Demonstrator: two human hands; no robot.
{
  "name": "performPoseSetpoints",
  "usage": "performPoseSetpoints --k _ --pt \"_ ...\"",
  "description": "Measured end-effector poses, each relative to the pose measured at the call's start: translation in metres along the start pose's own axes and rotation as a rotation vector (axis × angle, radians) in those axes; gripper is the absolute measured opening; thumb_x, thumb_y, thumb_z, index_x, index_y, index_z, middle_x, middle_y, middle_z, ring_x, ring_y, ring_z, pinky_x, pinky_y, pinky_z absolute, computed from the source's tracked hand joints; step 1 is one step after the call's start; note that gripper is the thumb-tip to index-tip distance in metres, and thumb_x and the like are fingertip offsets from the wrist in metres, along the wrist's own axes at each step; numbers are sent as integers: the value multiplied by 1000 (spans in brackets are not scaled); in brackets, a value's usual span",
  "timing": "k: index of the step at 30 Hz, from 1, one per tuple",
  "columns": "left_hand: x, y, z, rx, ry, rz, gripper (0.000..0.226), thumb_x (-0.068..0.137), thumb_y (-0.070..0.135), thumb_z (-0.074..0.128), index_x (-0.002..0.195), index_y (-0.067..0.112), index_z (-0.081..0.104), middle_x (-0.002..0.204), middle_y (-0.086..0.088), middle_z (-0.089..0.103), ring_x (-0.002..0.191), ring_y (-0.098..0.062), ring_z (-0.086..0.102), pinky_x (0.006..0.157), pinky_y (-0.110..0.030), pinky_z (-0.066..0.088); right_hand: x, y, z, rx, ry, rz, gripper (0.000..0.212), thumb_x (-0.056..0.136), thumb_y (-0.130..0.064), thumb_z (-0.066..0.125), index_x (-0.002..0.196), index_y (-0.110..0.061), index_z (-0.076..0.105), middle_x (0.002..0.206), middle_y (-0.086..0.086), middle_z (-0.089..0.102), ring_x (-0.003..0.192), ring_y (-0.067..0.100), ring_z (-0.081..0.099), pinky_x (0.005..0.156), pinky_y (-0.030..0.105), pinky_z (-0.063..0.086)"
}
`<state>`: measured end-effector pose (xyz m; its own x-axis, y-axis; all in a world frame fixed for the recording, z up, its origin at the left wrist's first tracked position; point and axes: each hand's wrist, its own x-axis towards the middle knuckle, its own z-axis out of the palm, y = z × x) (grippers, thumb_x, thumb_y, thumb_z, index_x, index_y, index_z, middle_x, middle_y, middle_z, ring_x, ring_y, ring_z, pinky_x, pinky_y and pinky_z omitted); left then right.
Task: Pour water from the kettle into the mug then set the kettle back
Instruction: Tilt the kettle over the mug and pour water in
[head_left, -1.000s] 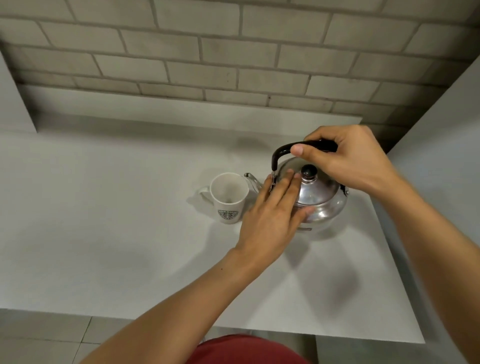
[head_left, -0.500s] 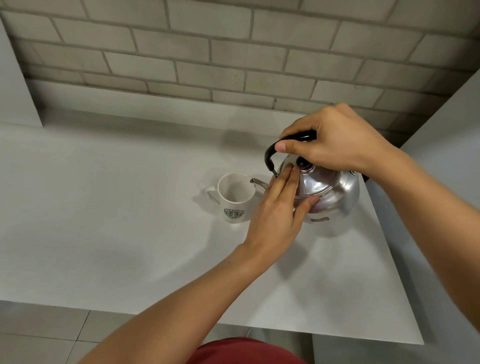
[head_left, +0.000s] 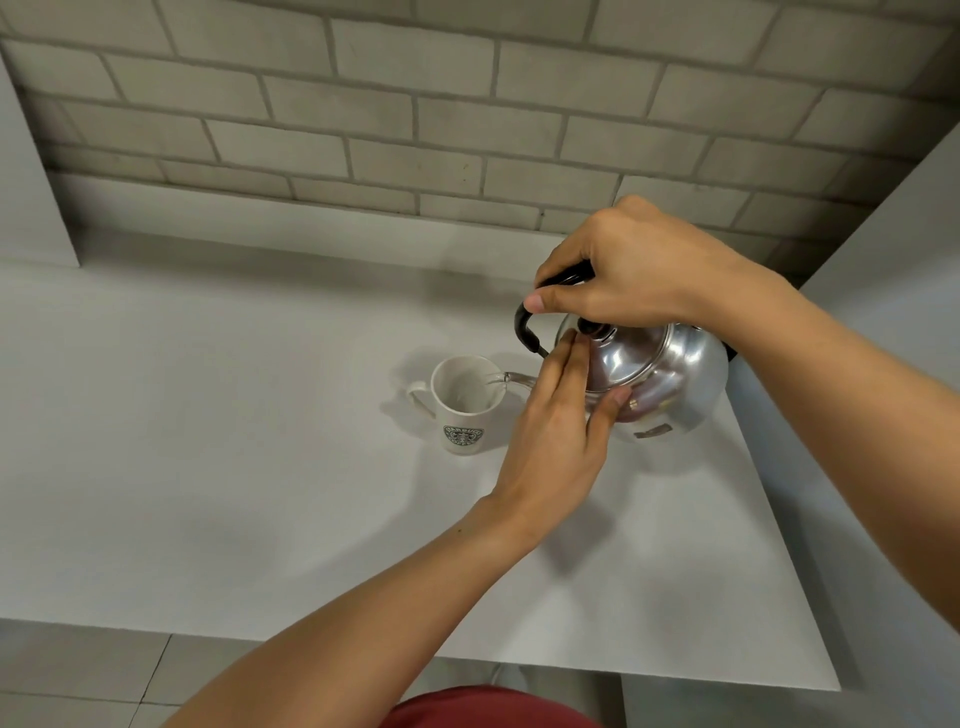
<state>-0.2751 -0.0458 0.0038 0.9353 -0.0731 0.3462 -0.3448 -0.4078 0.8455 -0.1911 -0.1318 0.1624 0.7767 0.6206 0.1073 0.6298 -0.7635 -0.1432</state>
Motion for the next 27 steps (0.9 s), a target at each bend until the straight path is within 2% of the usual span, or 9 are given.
performPoseSetpoints --k 2,5,7,11,15,18,22,27 --pt "1 0 1 -14 9 -2 62 108 37 50 161 13 28 166 -1 31 152 -12 33 119 -18 29 1 -1 -2 -4 -6 9 26 93 -55 71 100 -34 85 64 -9 73 62 2 59 61 36 52" --pt "2 1 2 -28 28 4 60 108 37 51 160 16 30 164 1 34 149 -9 35 113 -6 24 2 -2 -5 -14 -16 17 27 92 -58 70 98 -36 85 62 -10 71 61 2 58 59 35 51" --pt "3 2 3 -39 42 10 59 107 39 52 159 17 32 162 1 37 148 -8 37 112 -3 23 2 -3 -8 -36 -29 16 29 91 -59 69 98 -35 84 68 -9 75 66 5 63 63 39 56" --pt "6 0 5 -60 60 15 60 105 42 54 158 18 38 161 1 41 147 -8 39 116 -9 28 3 -4 -11 -70 -33 18 33 91 -61 66 98 -35 84 79 -7 80 79 14 70 71 43 60" --pt "9 -1 7 -64 69 13 60 104 44 55 156 19 40 160 2 43 145 -7 41 114 -9 30 3 -4 -13 -88 -33 30 34 91 -61 66 97 -34 84 75 -7 78 72 11 66 69 44 60" --pt "11 -2 9 -56 73 11 61 104 44 56 156 18 41 160 1 44 144 -11 44 115 -22 36 4 -4 -14 -98 -40 25 33 92 -59 66 97 -32 84 74 -7 77 71 13 65 69 42 59" --pt "12 -3 12 -82 86 5 61 103 46 57 156 21 41 157 4 46 134 -16 55 108 -35 46 5 -5 -13 -108 -46 12 31 93 -57 66 97 -31 84 72 -8 75 67 10 60 66 40 56" --pt "12 -5 14 -119 124 -11 60 102 46 59 155 22 42 154 13 44 134 -10 54 106 -36 48 9 -8 -13 -126 -58 -8 31 93 -56 65 97 -31 84 75 -8 75 73 18 61 69 41 57"
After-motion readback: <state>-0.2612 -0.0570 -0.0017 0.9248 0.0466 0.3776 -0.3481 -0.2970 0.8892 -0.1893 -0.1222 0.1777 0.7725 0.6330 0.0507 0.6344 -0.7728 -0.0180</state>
